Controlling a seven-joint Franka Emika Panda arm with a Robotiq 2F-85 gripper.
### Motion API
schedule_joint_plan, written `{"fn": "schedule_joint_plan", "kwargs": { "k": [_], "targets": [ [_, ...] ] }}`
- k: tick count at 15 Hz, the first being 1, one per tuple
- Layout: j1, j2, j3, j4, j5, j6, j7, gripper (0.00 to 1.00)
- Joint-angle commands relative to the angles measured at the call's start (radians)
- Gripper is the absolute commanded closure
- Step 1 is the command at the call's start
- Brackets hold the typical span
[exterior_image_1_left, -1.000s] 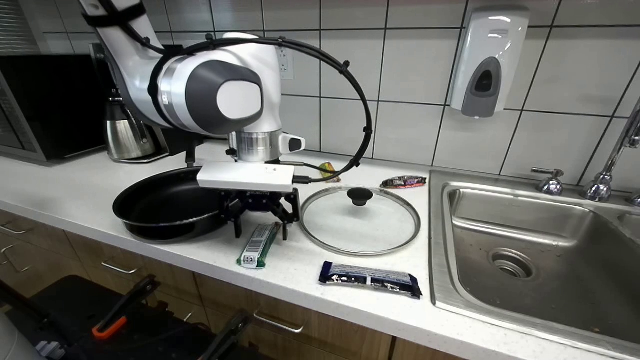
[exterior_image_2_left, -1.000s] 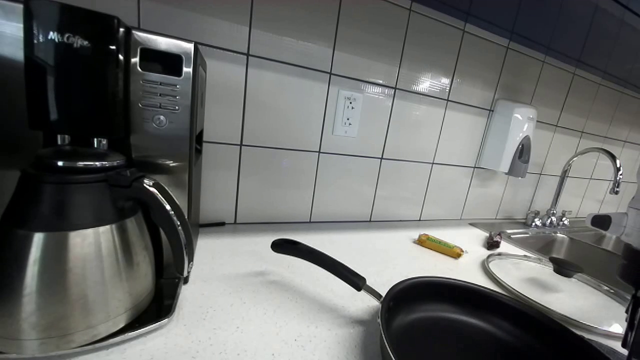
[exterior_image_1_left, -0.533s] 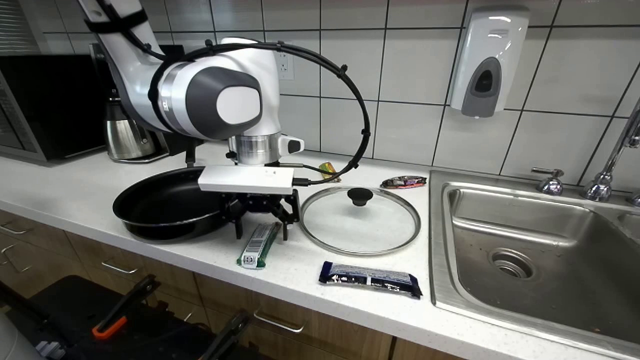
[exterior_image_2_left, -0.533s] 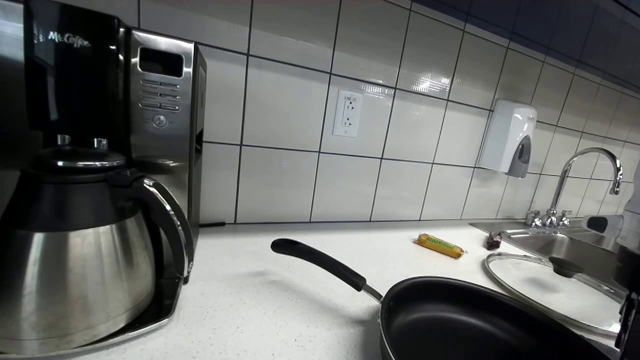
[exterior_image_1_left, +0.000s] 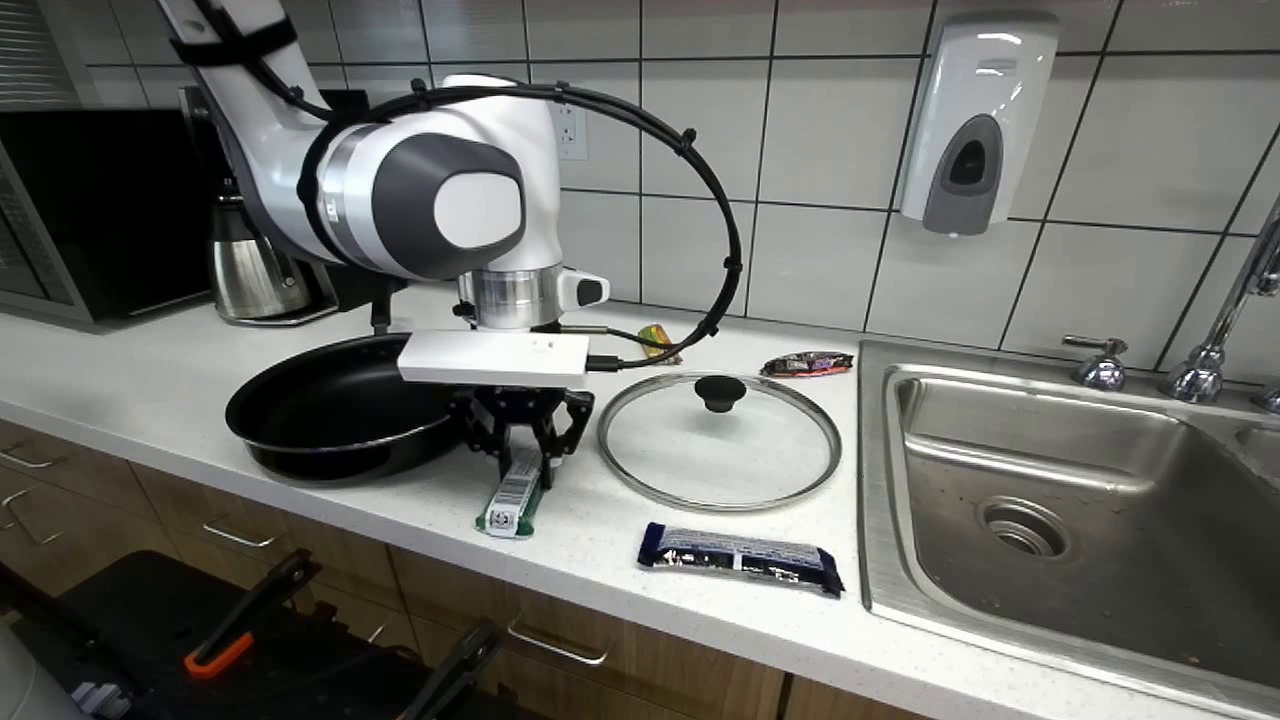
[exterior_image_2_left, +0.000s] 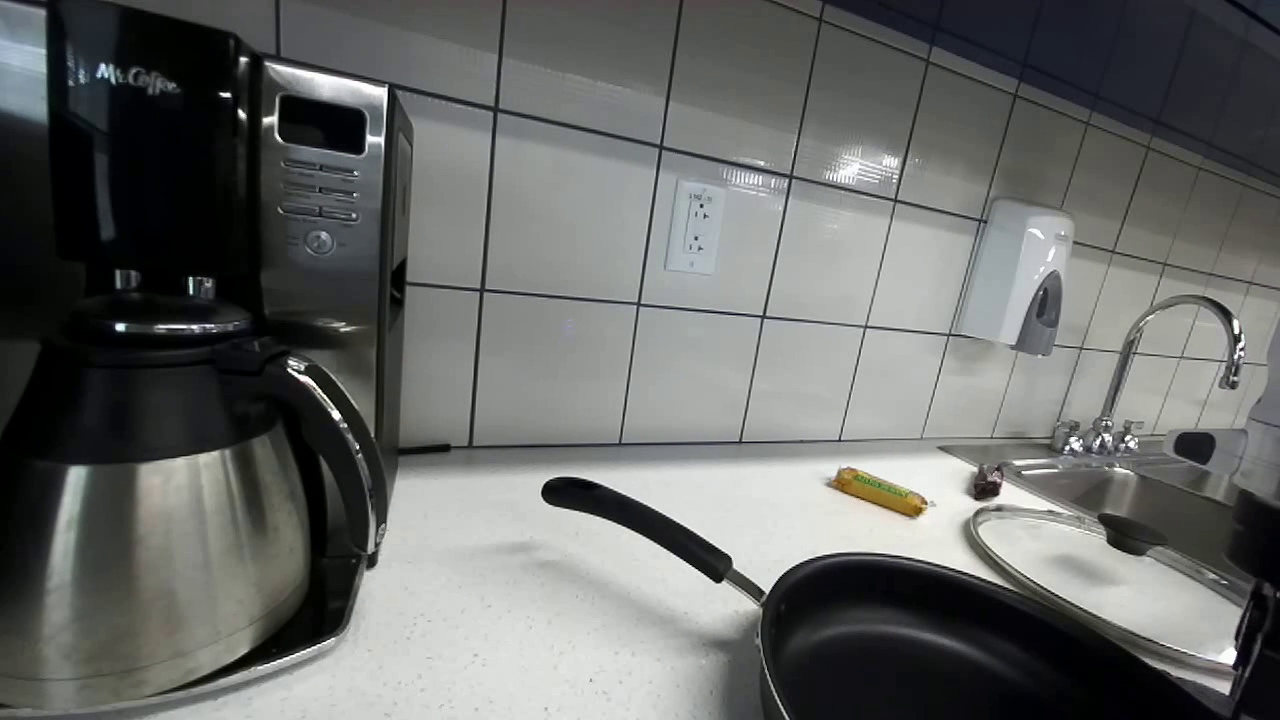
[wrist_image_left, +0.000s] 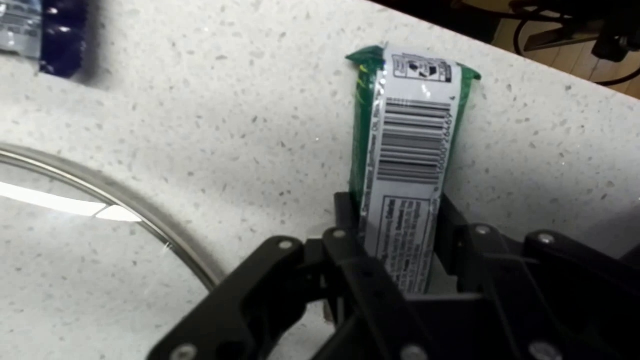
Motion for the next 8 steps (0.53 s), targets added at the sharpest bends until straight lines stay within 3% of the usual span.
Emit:
{"fn": "schedule_joint_plan", "kwargs": {
  "k": [1,8],
  "targets": [
    [-0.031,-0.058,0.036,0.001,0.024,-0.031,-0.045,0.88],
    [-0.007,-0.236,0.015,-0.015,0.045,-0.133,-0.061,0.88]
  ]
}}
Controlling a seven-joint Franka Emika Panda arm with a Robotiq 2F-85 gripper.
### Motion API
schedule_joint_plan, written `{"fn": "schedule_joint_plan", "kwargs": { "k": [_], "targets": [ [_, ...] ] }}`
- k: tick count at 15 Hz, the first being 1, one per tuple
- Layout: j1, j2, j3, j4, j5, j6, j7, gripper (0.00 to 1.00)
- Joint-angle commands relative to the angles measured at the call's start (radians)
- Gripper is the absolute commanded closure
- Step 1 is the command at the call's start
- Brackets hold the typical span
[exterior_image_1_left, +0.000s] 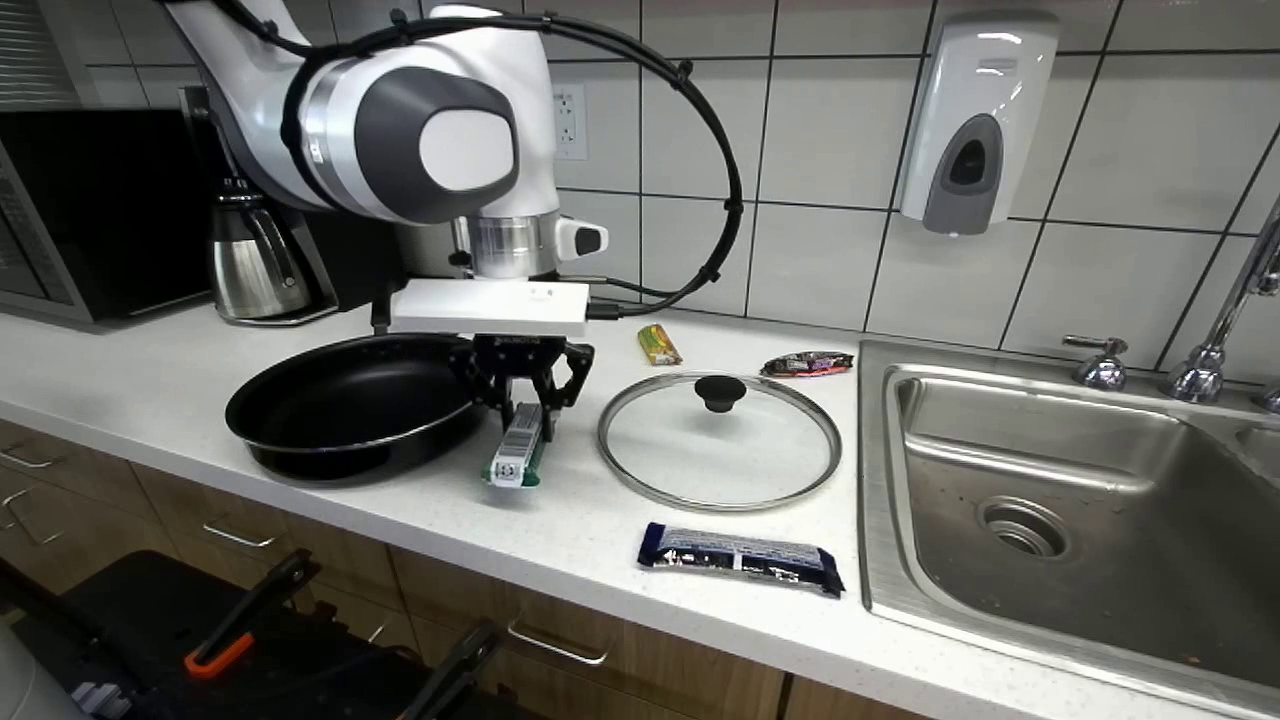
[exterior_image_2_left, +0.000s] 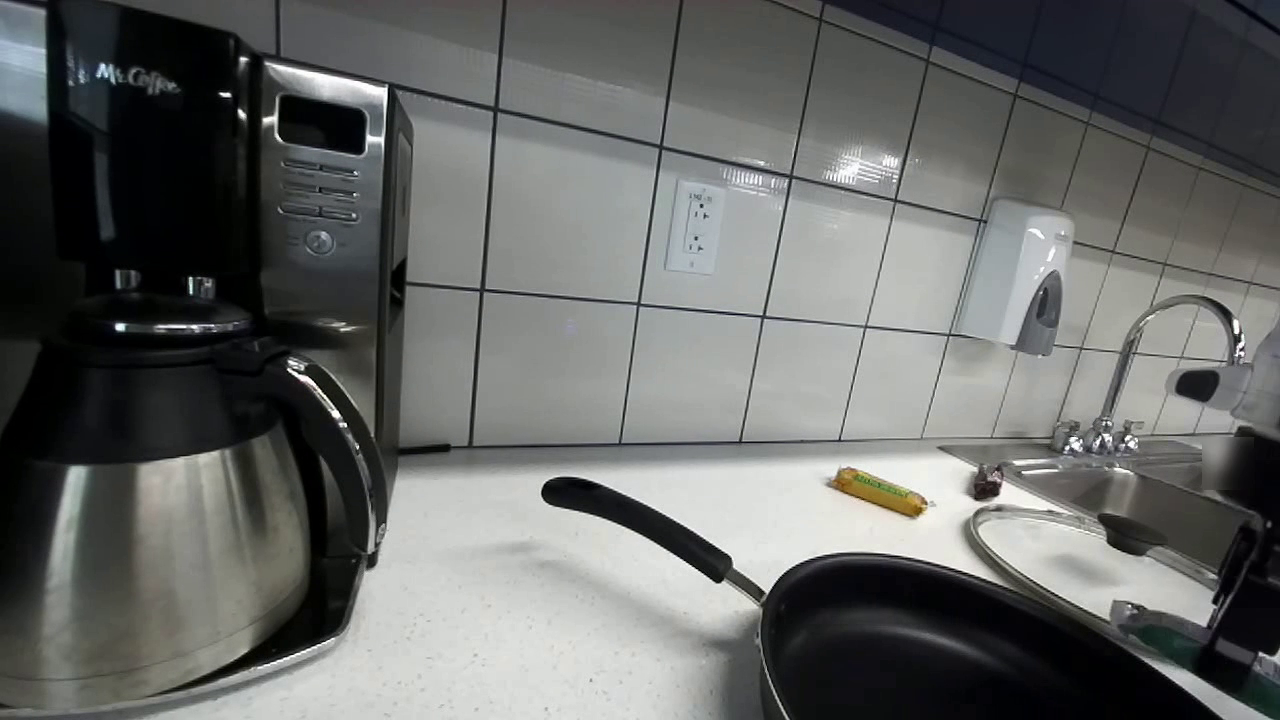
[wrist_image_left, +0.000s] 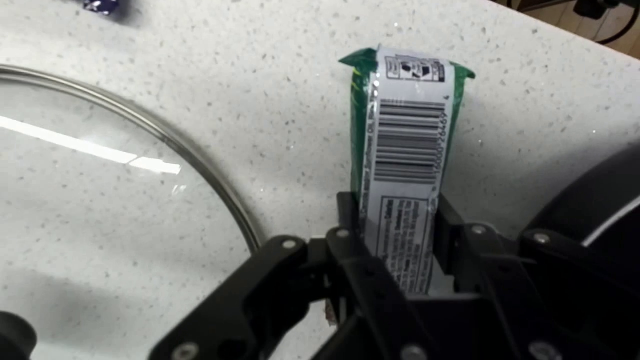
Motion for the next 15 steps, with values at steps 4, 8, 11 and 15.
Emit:
{"fn": "schedule_joint_plan", "kwargs": {
  "k": [4,8,11,15],
  "targets": [
    [0.027,-0.193,-0.011,-0.013,0.024,-0.127,-0.04,0.88],
    [0.084,-0.25,-0.008,-0.012,0.046,-0.16,-0.054,0.88],
    [0.145,-0.263,0.002,-0.009,0.071,-0.156,-0.052,0.88],
    [0.242,-0.247,0.025,-0.008,0.127,-0.137,-0.051,0.88]
  ]
}}
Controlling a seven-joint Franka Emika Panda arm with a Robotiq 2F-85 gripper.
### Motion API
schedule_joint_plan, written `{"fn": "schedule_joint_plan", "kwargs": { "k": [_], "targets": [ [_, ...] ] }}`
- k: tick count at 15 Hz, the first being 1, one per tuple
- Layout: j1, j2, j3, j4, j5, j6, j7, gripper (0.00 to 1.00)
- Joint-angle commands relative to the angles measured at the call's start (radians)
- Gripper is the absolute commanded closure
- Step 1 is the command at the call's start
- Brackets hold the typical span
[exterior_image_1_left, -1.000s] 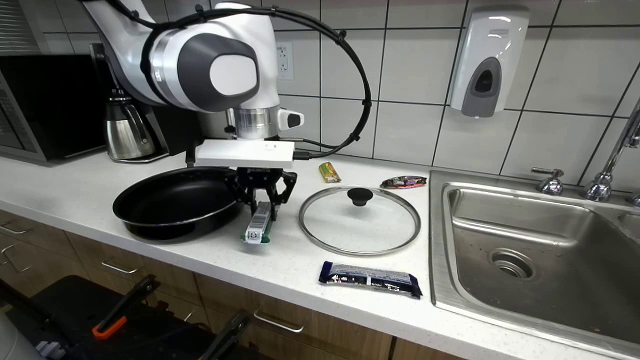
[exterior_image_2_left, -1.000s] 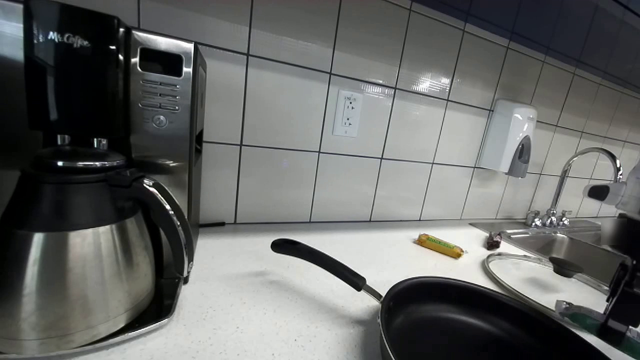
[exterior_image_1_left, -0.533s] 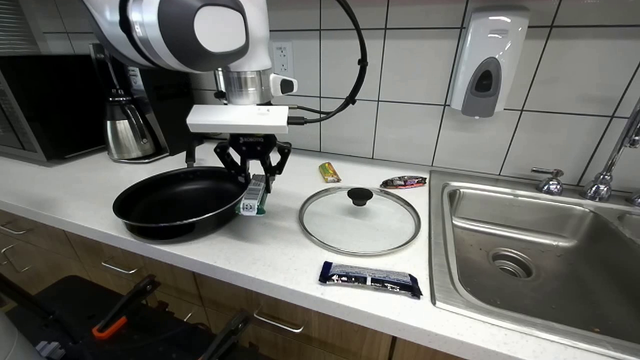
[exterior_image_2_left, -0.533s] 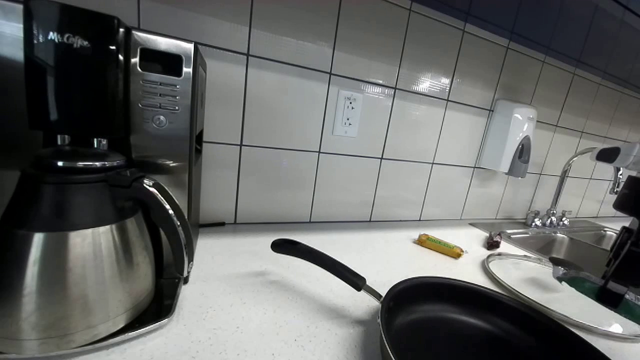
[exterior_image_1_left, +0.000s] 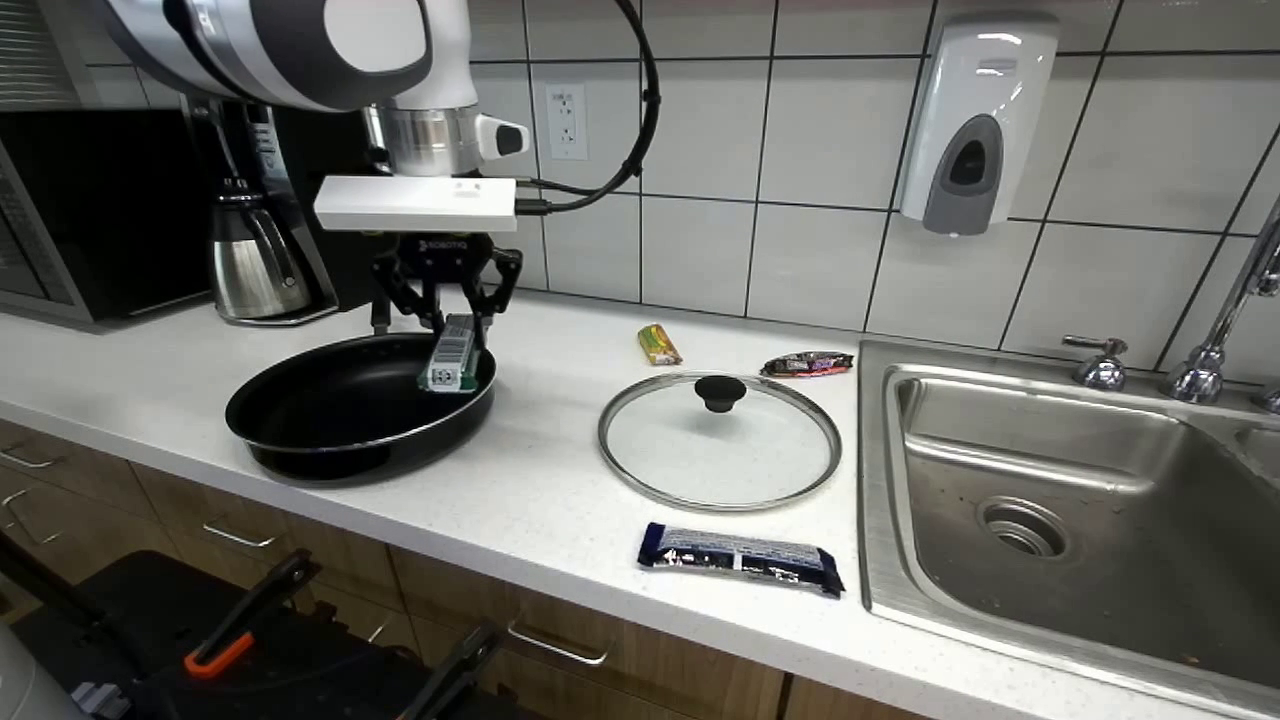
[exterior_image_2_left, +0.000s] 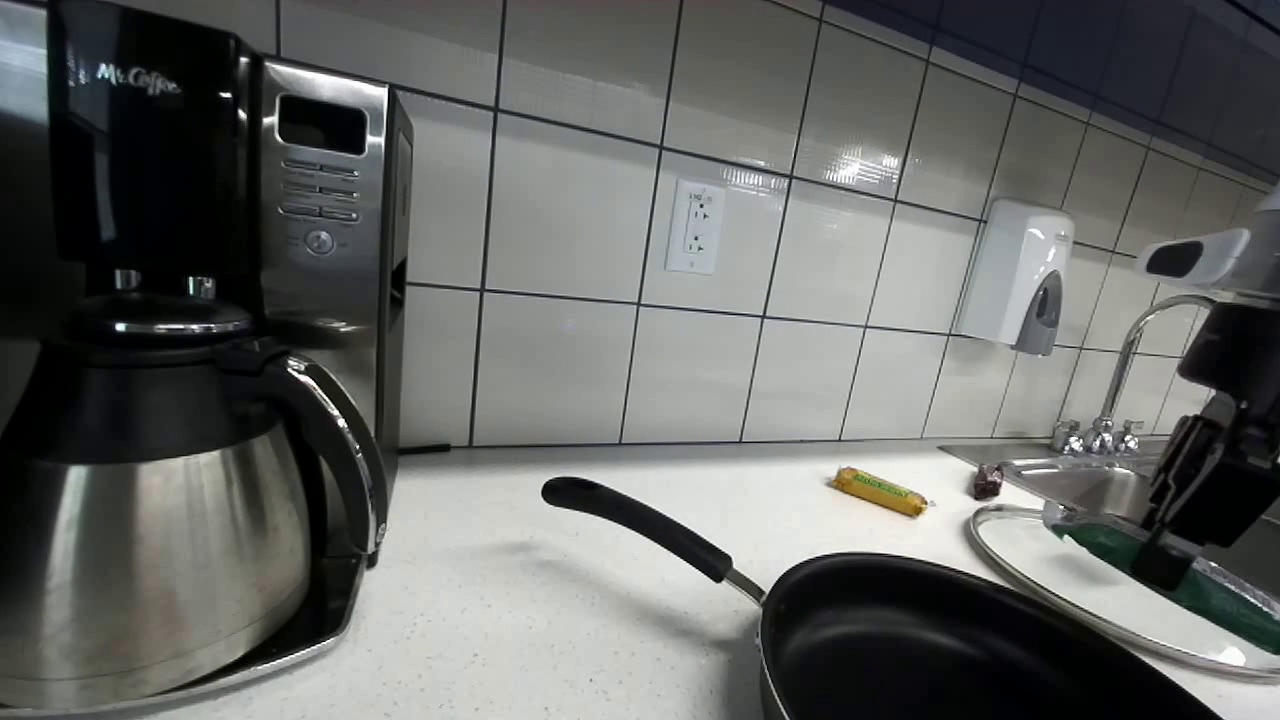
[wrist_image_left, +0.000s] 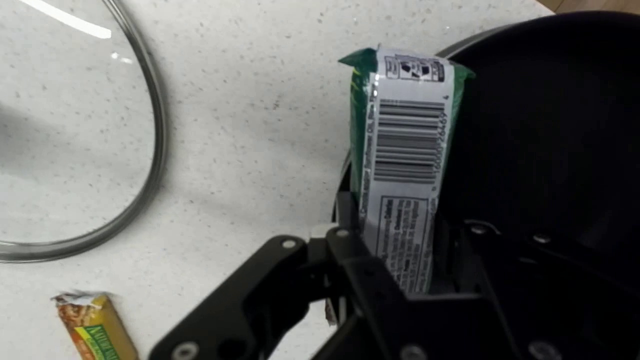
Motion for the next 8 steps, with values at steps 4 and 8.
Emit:
{"fn": "schedule_joint_plan", "kwargs": {
  "k": [4,8],
  "targets": [
    [0.143,0.0,0.051,0.0,0.125,0.003,-0.033,0.88],
    [0.199,0.045,0.096,0.018,0.158,0.036,-0.017,0.88]
  ]
}}
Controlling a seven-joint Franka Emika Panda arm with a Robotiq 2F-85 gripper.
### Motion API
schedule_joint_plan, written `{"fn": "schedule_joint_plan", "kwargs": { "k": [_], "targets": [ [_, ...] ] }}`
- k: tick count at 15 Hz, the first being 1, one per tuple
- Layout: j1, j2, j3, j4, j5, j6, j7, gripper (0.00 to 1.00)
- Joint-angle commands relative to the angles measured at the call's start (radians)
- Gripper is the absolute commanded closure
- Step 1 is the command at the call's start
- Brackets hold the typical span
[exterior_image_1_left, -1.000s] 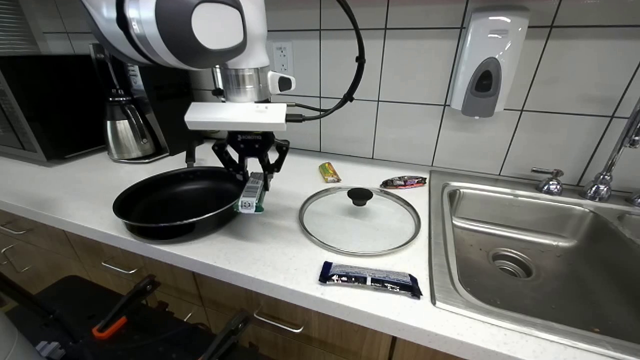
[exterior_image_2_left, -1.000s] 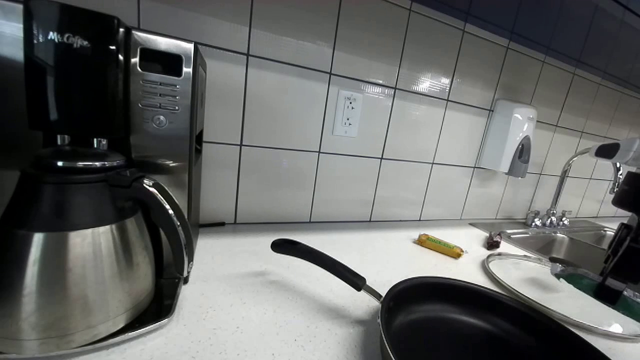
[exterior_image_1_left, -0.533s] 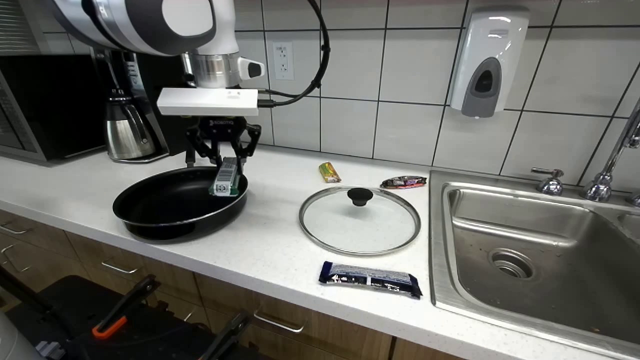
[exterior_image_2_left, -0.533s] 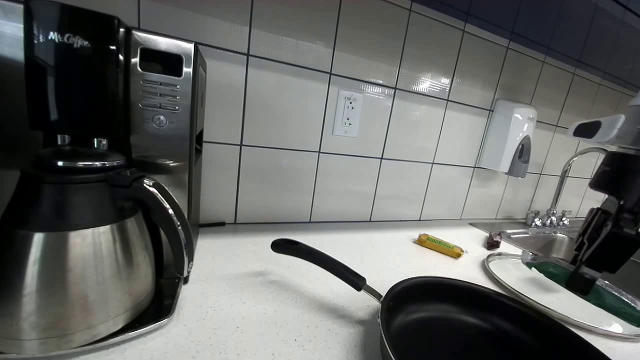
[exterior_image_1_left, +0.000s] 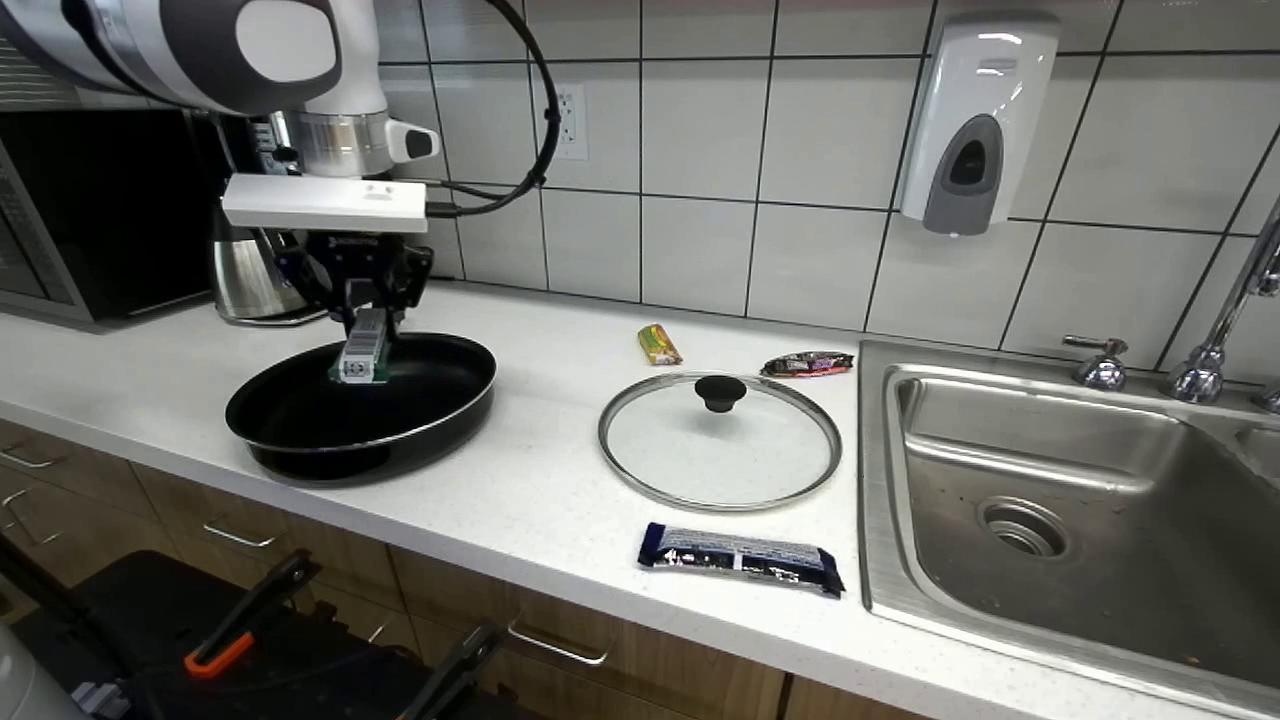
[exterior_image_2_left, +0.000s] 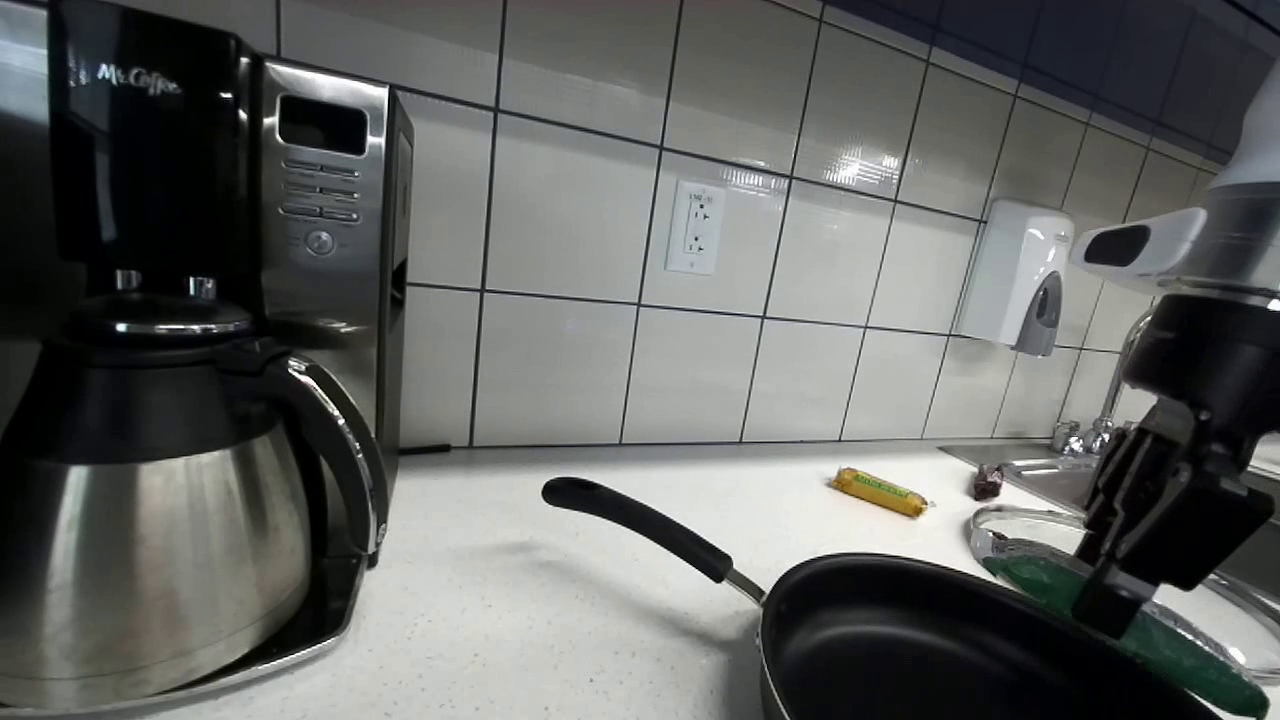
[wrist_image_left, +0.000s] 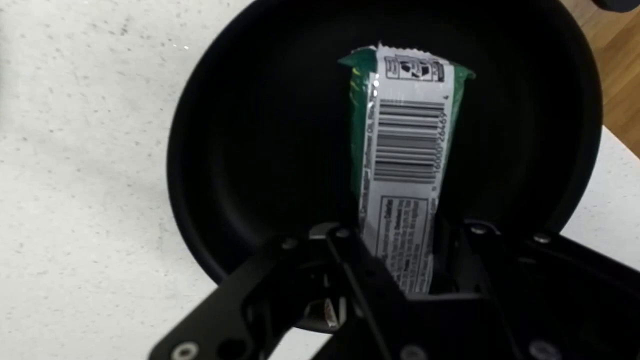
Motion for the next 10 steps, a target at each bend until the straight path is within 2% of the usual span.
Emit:
{"fn": "schedule_joint_plan", "kwargs": {
  "k": [1,10],
  "targets": [
    [0.033,0.045,0.044,0.021,0.037,0.029,-0.018,0.88],
    [0.058,0.183,0.117,0.049,0.122,0.16,-0.026,0.88]
  ]
}}
